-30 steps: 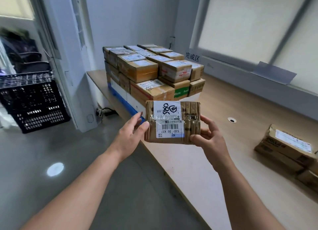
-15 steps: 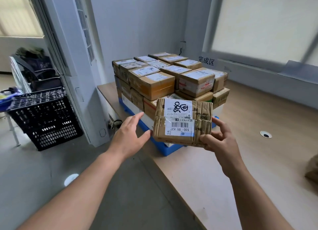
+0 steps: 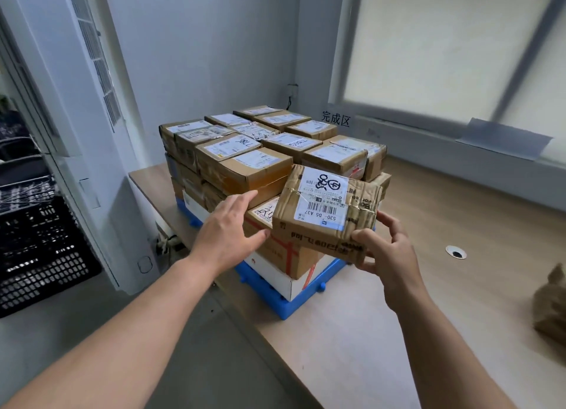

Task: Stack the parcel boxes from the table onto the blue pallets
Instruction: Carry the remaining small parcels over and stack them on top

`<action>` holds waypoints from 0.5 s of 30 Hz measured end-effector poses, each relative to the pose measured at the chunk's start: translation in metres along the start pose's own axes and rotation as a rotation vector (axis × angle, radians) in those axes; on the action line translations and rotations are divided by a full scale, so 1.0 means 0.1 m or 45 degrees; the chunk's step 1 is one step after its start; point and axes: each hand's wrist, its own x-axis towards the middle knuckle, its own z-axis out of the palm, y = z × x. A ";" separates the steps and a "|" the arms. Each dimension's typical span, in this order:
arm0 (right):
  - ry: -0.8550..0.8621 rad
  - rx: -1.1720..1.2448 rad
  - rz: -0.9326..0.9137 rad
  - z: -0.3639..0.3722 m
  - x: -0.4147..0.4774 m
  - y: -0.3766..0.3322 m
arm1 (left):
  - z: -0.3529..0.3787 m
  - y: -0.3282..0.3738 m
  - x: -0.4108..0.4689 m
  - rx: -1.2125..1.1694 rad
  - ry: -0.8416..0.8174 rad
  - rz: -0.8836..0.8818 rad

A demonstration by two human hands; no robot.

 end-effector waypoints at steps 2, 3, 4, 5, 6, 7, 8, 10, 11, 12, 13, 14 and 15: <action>0.030 0.006 0.015 0.06 0.05 0.00 | 0.02 -0.04 0.14 0.008 -0.033 0.052; 0.052 0.009 0.022 0.09 0.07 0.01 | 0.03 -0.07 0.22 0.009 -0.047 0.085; 0.079 0.007 0.030 0.13 0.10 0.02 | 0.03 -0.10 0.29 0.009 -0.059 0.120; 0.109 0.002 0.040 0.17 0.12 0.03 | 0.03 -0.13 0.37 0.009 -0.070 0.154; 0.143 0.000 0.049 0.22 0.16 0.04 | 0.03 -0.17 0.44 0.016 -0.078 0.189; 0.172 0.003 0.057 0.28 0.19 0.05 | 0.03 -0.21 0.52 0.027 -0.085 0.226; 0.198 0.008 0.064 0.34 0.22 0.06 | 0.02 -0.26 0.59 0.044 -0.092 0.263; 0.235 0.017 0.077 0.47 0.28 0.06 | 0.01 -0.35 0.74 0.071 -0.109 0.321; 0.247 0.015 0.089 0.54 0.31 0.05 | 0.01 -0.41 0.82 0.078 -0.120 0.339; 0.260 0.015 0.103 0.61 0.33 0.03 | 0.01 -0.46 0.89 0.082 -0.135 0.354; 0.274 0.027 0.119 0.68 0.35 0.02 | 0.02 -0.51 0.95 0.083 -0.151 0.371; 0.289 0.044 0.134 0.75 0.36 0.01 | 0.03 -0.56 0.99 0.081 -0.169 0.388; 0.304 0.040 0.148 0.81 0.38 0.00 | 0.04 -0.61 1.04 0.075 -0.184 0.405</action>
